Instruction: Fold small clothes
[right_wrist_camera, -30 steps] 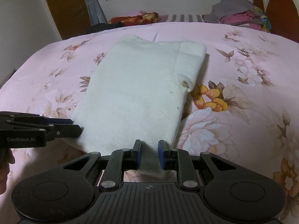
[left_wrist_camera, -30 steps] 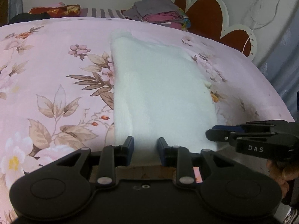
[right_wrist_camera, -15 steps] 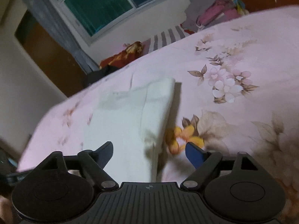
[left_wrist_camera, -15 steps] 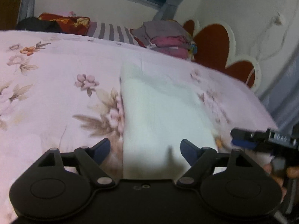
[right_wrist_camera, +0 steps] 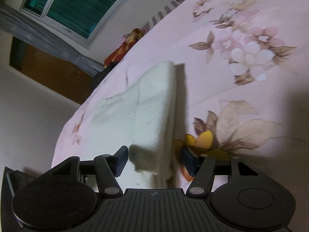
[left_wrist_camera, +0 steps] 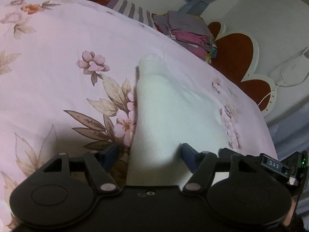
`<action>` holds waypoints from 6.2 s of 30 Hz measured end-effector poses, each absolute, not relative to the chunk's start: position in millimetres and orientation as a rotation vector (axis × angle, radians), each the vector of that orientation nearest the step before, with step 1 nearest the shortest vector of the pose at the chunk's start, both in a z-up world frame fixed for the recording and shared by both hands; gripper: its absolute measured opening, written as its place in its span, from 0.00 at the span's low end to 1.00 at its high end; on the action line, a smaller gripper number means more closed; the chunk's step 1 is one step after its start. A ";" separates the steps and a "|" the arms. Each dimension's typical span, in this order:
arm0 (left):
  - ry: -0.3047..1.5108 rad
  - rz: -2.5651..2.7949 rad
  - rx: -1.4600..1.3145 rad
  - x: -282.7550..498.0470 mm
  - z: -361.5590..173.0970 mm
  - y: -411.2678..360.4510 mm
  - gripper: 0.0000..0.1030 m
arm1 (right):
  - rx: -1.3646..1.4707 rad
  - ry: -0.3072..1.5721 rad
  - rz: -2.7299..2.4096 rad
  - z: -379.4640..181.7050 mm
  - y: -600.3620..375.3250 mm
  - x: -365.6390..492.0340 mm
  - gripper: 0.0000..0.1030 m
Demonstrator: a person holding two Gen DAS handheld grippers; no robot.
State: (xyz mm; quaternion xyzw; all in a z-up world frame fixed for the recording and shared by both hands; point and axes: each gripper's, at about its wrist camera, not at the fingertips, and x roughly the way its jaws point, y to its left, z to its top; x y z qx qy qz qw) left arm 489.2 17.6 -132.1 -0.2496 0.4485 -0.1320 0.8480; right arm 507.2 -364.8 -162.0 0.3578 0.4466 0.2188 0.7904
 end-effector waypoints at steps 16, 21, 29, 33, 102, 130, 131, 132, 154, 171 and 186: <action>0.952 -0.328 -0.549 517.6 -142.4 14.5 0.60 | 0.788 1.001 0.475 -164.0 -360.9 521.8 0.47; 0.966 -0.368 -0.486 523.9 -136.9 8.5 0.36 | 0.701 1.003 0.418 -152.9 -347.2 520.1 0.35; 0.917 -0.444 -0.347 510.6 -101.6 12.0 0.31 | 0.556 0.890 0.336 -107.3 -321.9 485.5 0.29; 0.883 -0.467 -0.304 499.6 -80.3 29.6 0.31 | 0.511 0.855 0.345 -81.7 -301.4 469.8 0.29; 0.849 -0.412 -0.181 503.0 -113.7 227.5 0.19 | 0.091 0.879 0.323 -127.1 1.8 533.4 0.18; 0.809 -0.206 -0.100 299.2 -81.7 192.9 0.20 | 0.017 0.858 0.504 -101.2 -33.3 355.1 0.18; 0.803 -0.206 -0.087 290.1 -77.1 190.6 0.20 | 0.028 0.827 0.505 -91.8 -38.3 344.8 0.18; 0.794 -0.202 -0.084 279.2 -72.1 189.0 0.20 | 0.039 0.797 0.503 -82.8 -43.6 332.8 0.18; 0.602 -0.029 -0.039 78.2 -0.2 145.1 1.00 | 0.160 0.639 0.374 -16.8 -121.8 143.5 1.00; 0.533 -0.060 -0.042 50.8 18.0 115.7 1.00 | 0.081 0.572 0.336 0.9 -133.0 95.1 1.00; 0.517 -0.056 -0.052 47.8 22.5 117.2 1.00 | 0.054 0.556 0.345 12.1 -136.0 90.1 1.00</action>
